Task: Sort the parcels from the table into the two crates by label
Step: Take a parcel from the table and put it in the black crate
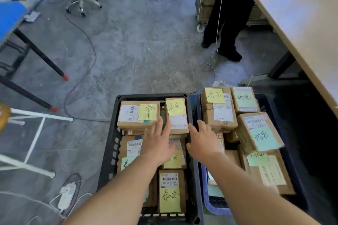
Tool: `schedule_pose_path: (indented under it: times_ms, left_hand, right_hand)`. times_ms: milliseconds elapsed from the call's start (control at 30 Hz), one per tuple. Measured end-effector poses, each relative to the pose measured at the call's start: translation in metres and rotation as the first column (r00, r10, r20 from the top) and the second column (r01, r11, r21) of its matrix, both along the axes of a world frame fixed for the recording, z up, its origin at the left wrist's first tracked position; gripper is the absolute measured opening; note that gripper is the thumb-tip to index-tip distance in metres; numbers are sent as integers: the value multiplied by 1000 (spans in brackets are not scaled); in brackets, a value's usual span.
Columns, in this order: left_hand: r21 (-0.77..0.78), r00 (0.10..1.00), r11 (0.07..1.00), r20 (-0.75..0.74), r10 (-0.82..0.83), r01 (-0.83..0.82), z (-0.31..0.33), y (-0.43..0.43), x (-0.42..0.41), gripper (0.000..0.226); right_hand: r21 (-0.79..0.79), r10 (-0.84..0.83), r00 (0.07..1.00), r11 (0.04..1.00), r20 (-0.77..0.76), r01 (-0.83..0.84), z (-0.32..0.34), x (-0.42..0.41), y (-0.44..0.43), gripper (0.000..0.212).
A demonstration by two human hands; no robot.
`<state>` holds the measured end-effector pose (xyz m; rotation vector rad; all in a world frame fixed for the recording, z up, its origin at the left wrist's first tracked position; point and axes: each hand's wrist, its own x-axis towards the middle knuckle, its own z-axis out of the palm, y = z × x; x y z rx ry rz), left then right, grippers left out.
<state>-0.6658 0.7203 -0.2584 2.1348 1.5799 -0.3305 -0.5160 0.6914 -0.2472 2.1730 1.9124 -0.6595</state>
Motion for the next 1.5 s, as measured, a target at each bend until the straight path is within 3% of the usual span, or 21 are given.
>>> schedule_pose_path:
  times_ms: [167,533,900,1167,1333,1500]
  left_hand:
    - [120,995,988,-32,-95,98,47,-34,-1,76]
    - [260,924,890,-17,-383,374,104,-130,-22,72]
    - [242,799,795,106,-592,557,109,-225,-17,72]
    - [268,764,749,66,-642,606,119,-276,-4,74]
    - [307,697,667,15,-717,679,132,-342,33,72]
    - [348,568,525,-26,-823,777,143,-437,84,71]
  right_hand:
    - [94,-33,997,995,64,27,49,0,-45,73]
    - [226,-274,947,946,168,233,114,-43,-184,73]
    - [262,-517,817,851,255,456,135,-63,-318,70]
    - [336,-620,752,774,226,537,134,-62,-380,66]
    - [348,-673,708,730,216,588,143,-39,-451,80]
    - [354,-761,628,639,161,683,150,-3,-555,83]
